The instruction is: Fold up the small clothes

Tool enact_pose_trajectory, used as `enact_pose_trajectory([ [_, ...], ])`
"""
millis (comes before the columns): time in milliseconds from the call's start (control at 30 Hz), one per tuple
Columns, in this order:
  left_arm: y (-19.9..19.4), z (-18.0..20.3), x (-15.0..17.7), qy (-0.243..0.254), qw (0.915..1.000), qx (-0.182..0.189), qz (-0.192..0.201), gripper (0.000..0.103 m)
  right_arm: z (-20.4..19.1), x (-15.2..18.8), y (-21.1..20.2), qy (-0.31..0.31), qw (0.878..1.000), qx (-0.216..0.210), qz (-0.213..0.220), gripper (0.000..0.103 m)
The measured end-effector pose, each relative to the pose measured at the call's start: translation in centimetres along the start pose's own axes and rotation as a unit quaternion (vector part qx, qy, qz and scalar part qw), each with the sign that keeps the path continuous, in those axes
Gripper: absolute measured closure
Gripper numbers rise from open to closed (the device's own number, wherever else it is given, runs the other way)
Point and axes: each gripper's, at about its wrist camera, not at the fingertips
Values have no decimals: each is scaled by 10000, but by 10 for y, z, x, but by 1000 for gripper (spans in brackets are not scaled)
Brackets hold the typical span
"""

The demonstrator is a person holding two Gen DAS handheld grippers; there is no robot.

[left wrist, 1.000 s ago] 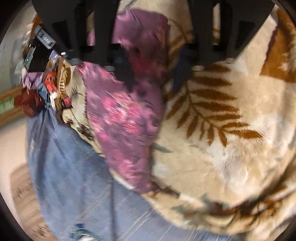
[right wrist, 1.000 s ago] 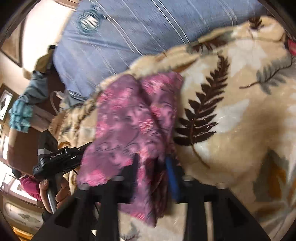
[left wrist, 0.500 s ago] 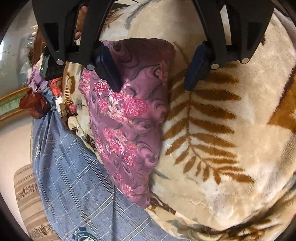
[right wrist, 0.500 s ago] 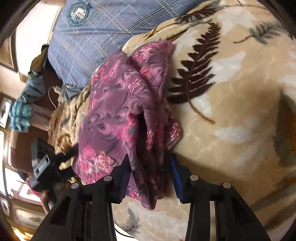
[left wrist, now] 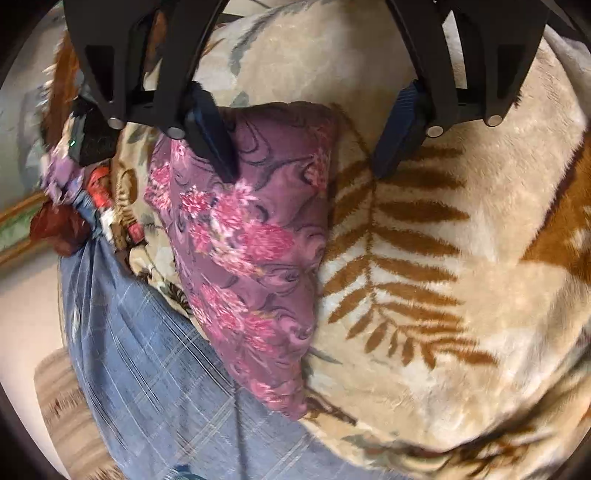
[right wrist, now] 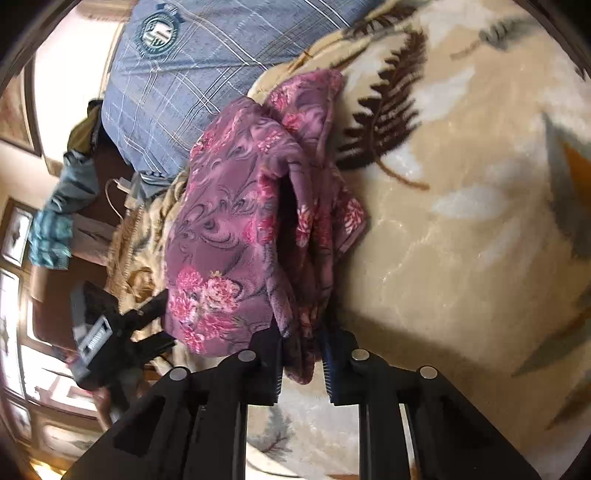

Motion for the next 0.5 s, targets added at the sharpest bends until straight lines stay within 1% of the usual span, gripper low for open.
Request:
enact_pose_trajectory([
  [33,-3,4,1,64,9998,185,-89,70,0,1,-3,-1,10000,5,12,89],
  [67,-13,8,2,57,9995,295,-116,71,-1,2,-8,0,10000,-7,50,90],
  [133,-27,10,8,173,9995,199,154,77,-7,5,-27,-10,9997,-116,224,90],
  [167,-27,5,12,165,9994,117,271,74,-8,7,-35,-44,9995,-127,303,91],
  [200,-20,-4,14,-32,9996,122,233,55,-4,9,-38,-11,9993,-53,360,92],
  [233,-15,-11,13,-249,9995,157,138,43,3,9,-34,92,9993,66,347,93],
  [267,-14,-16,11,-427,9988,251,49,43,8,8,-29,176,9992,202,300,91],
  [300,-18,-18,11,-487,9982,351,31,43,13,8,-23,269,9991,219,236,82],
  [333,-28,-15,12,-425,9985,290,179,44,13,9,-21,350,9990,167,212,80],
  [367,-35,-13,13,-341,9988,153,322,44,8,10,-27,294,9990,136,299,79],
  [400,-46,-6,19,-129,9982,-186,547,44,2,11,-32,165,9990,115,400,72],
  [433,-48,-3,23,2,9975,-340,615,43,-4,13,-39,27,9985,72,534,65],
  [467,-50,2,29,179,9963,-526,653,42,-8,17,-44,-21,9979,7,644,53],
  [500,-46,8,37,354,9951,-702,602,42,-10,21,-47,-6,9976,-78,694,52],
])
Point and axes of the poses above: each gripper's, at about its wrist camera, not at the fingertips, and y roughly the way its jaws point, z to its right, x to its underside, and after that the axes turned 3 degrees about -z, right-handed
